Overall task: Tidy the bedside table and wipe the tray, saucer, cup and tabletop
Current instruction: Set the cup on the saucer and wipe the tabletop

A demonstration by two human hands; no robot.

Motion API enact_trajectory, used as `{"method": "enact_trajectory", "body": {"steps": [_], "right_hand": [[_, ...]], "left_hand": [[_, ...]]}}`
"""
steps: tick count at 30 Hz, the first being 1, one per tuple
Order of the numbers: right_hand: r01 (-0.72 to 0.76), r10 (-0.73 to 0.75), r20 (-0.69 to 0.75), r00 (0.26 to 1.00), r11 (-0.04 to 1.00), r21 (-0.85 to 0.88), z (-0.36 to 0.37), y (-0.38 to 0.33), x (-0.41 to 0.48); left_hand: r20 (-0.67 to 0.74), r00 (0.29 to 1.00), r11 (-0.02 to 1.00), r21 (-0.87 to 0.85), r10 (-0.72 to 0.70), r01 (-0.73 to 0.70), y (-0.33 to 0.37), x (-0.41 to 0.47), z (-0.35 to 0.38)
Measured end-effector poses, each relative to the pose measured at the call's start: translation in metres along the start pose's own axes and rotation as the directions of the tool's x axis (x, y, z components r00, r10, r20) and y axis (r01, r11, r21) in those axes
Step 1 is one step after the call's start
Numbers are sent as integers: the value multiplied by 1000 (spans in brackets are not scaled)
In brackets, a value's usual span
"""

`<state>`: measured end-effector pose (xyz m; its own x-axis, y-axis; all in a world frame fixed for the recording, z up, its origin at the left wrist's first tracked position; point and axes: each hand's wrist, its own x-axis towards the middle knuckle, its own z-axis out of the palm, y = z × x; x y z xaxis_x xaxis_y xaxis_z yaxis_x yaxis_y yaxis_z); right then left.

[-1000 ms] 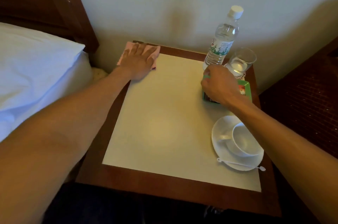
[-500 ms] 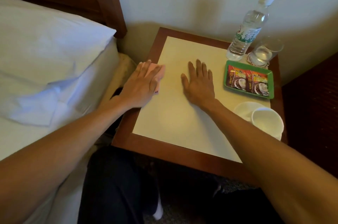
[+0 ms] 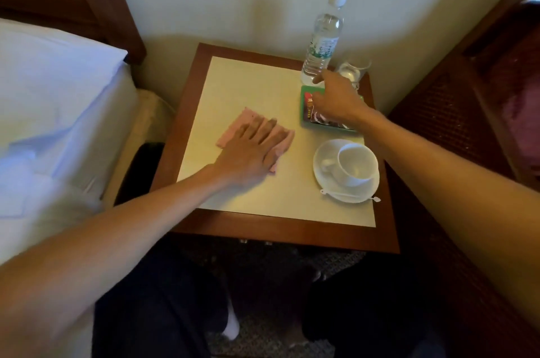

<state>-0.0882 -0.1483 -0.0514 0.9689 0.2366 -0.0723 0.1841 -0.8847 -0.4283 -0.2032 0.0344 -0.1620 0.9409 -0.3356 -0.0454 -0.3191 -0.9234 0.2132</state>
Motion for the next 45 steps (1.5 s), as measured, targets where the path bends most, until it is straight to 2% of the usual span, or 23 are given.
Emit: {"method": "enact_trajectory", "body": {"steps": [3,5,7,8,10,11,12,16,20,22,23,25,27,29,31,34,36,39,42,43,45], "right_hand": [[26,-24,35,999,998,-51,-4,-1,-22],[57,-51,72,996,996,-70,-6,1,-37],[87,-84,84,993,995,-42,-11,3,-54],[96,-96,79,992,995,2,-11,1,-57],[97,-100,17,995,985,140,-19,5,-70],[103,-102,-18,995,976,191,-21,6,-76],[113,-103,-55,993,968,225,-23,8,-82],[184,-157,-113,981,934,306,-11,9,-97],[200,-191,-60,980,930,308,16,-4,-105],[213,-219,-16,976,928,305,31,-13,-109],[222,-233,-2,973,928,300,38,-19,-110],[227,-246,31,969,932,283,53,-28,-113],[214,-242,74,968,939,270,67,-34,-115],[206,-242,123,963,946,248,80,-37,-115],[218,-254,146,956,950,222,91,-36,-115],[237,-270,187,945,955,177,105,-38,-113],[238,-251,219,943,968,85,110,-33,-112],[262,-231,273,934,961,-84,110,-30,-114],[222,-181,318,931,970,-98,97,-28,-109],[199,-165,313,935,977,-81,90,-26,-105],[162,-148,254,956,986,-34,74,-24,-97]], "left_hand": [[46,976,976,-61,212,-210,-23,-52,-7],[61,968,970,-2,244,-244,-45,-53,-14],[11,996,995,48,88,-88,-43,-34,-13],[-14,998,998,29,-57,57,-36,-22,-10],[-30,948,947,-64,-317,315,2,-5,-5],[-28,926,923,-86,-377,374,21,-1,-2],[-31,927,925,-81,-374,370,35,1,1],[37,993,994,-19,-109,110,58,-39,10],[111,974,980,-14,198,-198,37,-111,6],[103,958,963,17,266,-269,3,-124,-5],[95,962,964,57,255,-261,-19,-124,-8],[49,990,978,159,130,-136,-54,-117,-17],[-9,995,983,152,-101,101,-68,-113,-15],[-35,932,931,59,-360,361,-53,-121,-1],[-55,877,879,-18,-477,477,-23,-138,14],[-32,898,899,-22,-439,438,-2,-166,13],[-17,900,900,-6,-436,436,-17,-157,10],[-17,828,828,-42,-561,560,-32,-123,5],[-15,771,768,-94,-637,633,-11,-89,6],[-33,781,779,-104,-624,618,4,-82,6],[-69,857,857,-121,-511,501,38,-80,12]]}}
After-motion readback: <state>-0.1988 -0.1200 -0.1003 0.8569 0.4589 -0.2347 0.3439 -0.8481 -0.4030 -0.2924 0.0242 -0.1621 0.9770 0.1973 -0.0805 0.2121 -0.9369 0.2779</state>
